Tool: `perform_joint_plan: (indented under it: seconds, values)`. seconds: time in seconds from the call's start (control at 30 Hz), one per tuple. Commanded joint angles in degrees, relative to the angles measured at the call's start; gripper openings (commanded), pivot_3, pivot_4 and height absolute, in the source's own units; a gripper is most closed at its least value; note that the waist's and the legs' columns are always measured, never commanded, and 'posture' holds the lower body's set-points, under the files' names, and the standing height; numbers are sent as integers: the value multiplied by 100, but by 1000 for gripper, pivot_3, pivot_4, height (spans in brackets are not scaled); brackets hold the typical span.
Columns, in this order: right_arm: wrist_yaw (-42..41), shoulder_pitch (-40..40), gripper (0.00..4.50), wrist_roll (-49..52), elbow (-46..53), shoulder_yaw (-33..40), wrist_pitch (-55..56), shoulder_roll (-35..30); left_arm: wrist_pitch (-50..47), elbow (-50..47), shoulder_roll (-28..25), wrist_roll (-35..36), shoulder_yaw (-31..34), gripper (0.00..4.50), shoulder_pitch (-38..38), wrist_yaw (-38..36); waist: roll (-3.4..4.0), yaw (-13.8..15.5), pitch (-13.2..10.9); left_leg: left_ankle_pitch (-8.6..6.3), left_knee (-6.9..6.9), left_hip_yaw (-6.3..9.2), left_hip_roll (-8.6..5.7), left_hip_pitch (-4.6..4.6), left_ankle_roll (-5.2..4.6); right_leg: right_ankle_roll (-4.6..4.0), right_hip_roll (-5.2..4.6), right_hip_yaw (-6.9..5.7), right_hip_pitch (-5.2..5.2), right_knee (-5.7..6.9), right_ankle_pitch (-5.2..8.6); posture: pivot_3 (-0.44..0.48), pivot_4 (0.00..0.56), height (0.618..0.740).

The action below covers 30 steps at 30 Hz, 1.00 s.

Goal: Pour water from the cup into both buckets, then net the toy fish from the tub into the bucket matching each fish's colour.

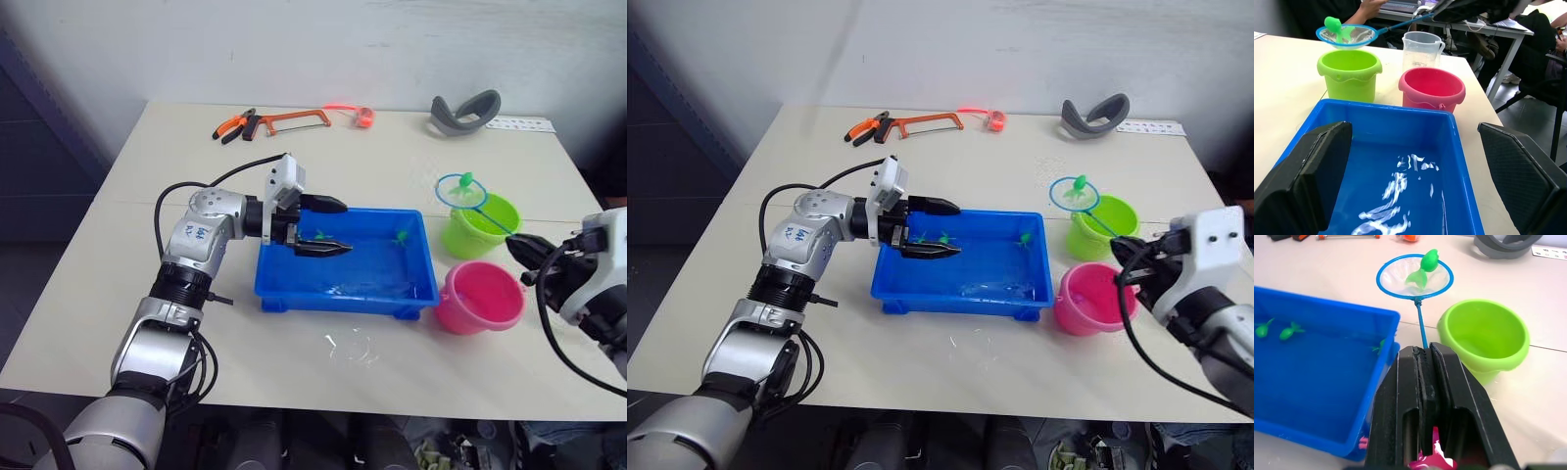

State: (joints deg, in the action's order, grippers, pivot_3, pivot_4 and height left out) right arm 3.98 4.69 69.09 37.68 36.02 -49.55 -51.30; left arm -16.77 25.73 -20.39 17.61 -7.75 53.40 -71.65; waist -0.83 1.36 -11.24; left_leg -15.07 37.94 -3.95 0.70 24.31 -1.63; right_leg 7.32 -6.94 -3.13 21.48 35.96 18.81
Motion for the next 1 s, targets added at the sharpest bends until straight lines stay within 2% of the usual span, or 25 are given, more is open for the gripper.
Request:
perform_joint_plan:
  seconds: [0.03,0.13,0.47,0.77,1.0]
  values:
    - [-50,-275,0,58,-464,99,-15,6,59,-89,-11,14,74,4476,142,-8,0,-1,0,0,0,0,0,0,0,0,0,0,0,0,0,0,150,740]
    - [-130,-416,0,-99,-850,-5,-77,59,3,-204,-73,27,102,4476,87,24,0,-2,0,0,0,-1,0,0,1,0,1,1,0,0,0,0,150,740]
    - [-1325,110,0,-2688,-1348,-499,633,-631,-221,-572,-271,108,168,4476,-124,125,1,-2,0,0,-1,-9,-1,0,0,1,4,7,3,0,-1,0,150,740]
    - [-2431,441,0,-5079,-1821,-974,2150,-1400,-295,-688,-276,118,185,4476,-178,172,2,-3,0,2,-1,-13,2,-3,4,2,13,15,4,0,-1,0,150,740]
    - [-2640,658,0,-7189,-2453,-1372,3665,-2184,-302,-712,-274,128,200,4476,-174,180,2,-1,0,4,0,-15,2,-3,8,2,15,19,4,0,-1,0,150,740]
